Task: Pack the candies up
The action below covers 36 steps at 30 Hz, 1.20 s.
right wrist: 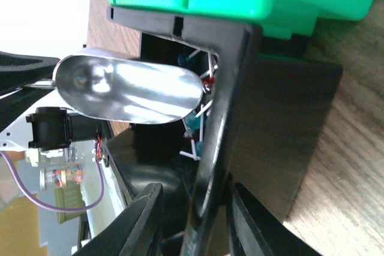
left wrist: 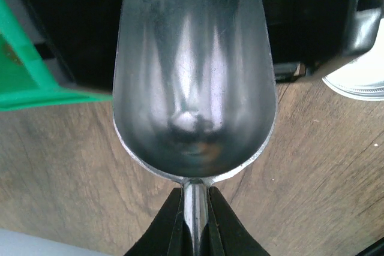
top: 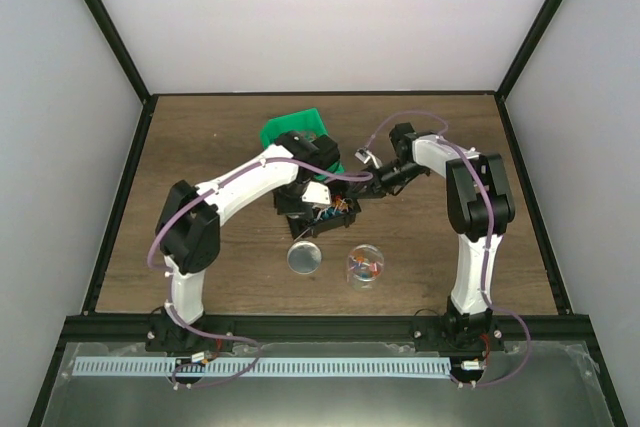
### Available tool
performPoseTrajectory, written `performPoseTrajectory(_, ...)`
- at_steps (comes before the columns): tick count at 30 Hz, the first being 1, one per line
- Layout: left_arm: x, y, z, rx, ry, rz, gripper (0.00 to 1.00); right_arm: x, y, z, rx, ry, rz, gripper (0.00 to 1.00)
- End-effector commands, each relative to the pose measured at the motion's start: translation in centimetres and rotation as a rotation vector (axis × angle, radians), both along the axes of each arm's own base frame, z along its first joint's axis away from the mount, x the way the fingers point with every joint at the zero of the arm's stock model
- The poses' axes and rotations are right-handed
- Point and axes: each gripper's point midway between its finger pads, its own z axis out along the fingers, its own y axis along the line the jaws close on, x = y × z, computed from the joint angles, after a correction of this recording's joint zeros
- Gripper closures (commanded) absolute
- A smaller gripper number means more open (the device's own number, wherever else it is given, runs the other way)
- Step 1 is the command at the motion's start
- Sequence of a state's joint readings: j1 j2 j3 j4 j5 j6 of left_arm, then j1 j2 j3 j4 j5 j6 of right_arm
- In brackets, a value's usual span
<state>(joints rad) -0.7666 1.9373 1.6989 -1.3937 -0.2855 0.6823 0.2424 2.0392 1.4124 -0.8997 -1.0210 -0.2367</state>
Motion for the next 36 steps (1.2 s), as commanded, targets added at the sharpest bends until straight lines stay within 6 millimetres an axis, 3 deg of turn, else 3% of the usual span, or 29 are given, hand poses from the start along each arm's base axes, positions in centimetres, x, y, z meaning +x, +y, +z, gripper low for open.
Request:
performPoseTrajectory(1, -0.9, -0.1, -2.2, 0.042, 0.080, -0.011, 0.96, -0.9, 0.8, 0.8, 0.044, 0.009, 0.016, 0.71)
performPoseTrajectory(13, -2.6, -4.6, -6.6, -0.207, 0.206, 0.057, 0.96, -1.4, 0.9, 0.7, 0.070, 0.031, 0.024, 0.85)
performPoseTrajectory(18, -2.5, -6.6, -8.4, -0.322, 0.208, 0.086, 0.96, -1.5, 1.1, 0.5, 0.080, 0.044, 0.026, 0.97)
performPoseTrajectory(27, 0.4, -8.9, -8.0, -0.672, 0.191, 0.252, 0.96, -1.7, 1.0, 0.2, 0.066, 0.048, 0.025, 0.99)
performPoseTrajectory(36, 1.7, -7.9, -6.7, -0.875, 0.114, 0.238, 0.96, -1.3, 0.7, 0.0, 0.022, 0.027, 0.024, 0.99)
